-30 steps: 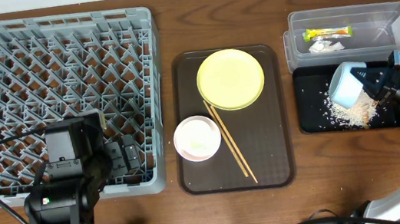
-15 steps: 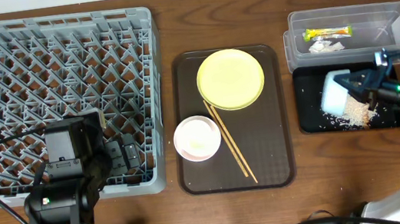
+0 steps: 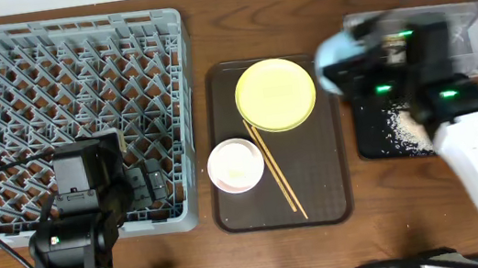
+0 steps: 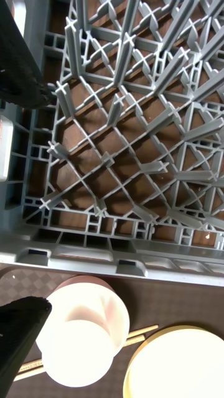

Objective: Sort waste into correct bins and load items into the dishwasher
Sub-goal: 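Carry the empty blue bowl back and set it on the yellow plate, then grasp the white cup with the right gripper and lift it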

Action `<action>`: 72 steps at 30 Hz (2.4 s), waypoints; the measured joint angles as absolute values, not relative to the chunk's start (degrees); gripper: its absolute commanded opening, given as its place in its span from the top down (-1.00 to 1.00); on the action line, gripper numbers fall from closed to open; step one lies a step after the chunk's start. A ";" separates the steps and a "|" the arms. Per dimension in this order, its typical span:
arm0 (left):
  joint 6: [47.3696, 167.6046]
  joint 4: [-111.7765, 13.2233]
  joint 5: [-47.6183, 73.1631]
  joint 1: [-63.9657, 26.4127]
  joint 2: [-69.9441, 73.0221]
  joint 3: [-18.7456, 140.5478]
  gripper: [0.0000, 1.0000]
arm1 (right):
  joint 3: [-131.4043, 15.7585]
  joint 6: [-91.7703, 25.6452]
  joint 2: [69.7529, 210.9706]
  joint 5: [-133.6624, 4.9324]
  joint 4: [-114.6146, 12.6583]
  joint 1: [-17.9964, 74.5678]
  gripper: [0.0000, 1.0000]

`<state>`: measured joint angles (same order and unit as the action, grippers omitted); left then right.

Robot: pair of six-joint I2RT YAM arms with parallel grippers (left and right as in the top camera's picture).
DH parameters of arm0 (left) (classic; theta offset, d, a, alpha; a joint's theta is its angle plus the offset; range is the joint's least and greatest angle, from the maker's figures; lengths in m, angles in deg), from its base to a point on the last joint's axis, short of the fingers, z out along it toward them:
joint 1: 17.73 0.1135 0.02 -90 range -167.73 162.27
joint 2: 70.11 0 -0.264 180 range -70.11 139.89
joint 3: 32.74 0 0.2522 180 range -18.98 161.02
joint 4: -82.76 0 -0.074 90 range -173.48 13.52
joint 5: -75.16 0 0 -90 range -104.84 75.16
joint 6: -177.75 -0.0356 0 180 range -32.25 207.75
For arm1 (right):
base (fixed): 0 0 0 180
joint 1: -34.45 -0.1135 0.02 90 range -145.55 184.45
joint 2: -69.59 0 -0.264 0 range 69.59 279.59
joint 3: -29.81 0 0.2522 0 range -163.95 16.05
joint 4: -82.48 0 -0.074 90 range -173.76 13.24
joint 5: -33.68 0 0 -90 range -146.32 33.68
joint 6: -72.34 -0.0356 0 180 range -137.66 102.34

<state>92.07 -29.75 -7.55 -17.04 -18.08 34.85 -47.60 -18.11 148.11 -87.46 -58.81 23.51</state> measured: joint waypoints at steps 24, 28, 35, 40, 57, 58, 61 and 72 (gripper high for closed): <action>92.07 -29.75 -7.55 -17.02 -18.08 34.85 -0.95 | -47.58 -6.64 176.35 -63.00 -73.33 2.81 0.46; 92.07 -29.75 -7.55 -17.02 -18.08 34.85 -0.95 | -47.58 -6.62 176.17 -63.37 -71.67 2.59 0.37; 92.07 -29.75 -7.55 -17.02 -18.08 34.85 -0.95 | -47.60 -9.41 167.19 -66.74 -69.33 2.55 0.19; 92.07 -29.75 -7.55 -17.02 -18.08 34.85 -0.95 | -48.33 -12.80 160.09 -70.74 -65.50 1.41 0.24; 92.09 -29.75 -7.55 -17.02 -18.08 34.85 -0.95 | -48.59 -19.36 171.45 -73.07 -57.39 -4.49 0.72; 92.07 -29.75 -7.55 -17.02 -18.08 34.85 -0.96 | -48.59 -19.66 171.69 -73.05 -57.44 -4.49 0.77; 92.07 -29.75 -7.55 -17.04 -18.08 34.85 -0.95 | -48.57 -20.10 171.78 -73.05 -58.60 -4.49 0.94; 92.26 -30.03 -6.96 -17.02 -18.08 34.85 -0.96 | -53.68 -20.49 167.63 -73.16 -50.62 2.48 0.98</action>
<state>92.26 -30.03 -6.96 -17.02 -18.08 34.85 -53.68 -20.49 167.63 -73.16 -50.62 2.48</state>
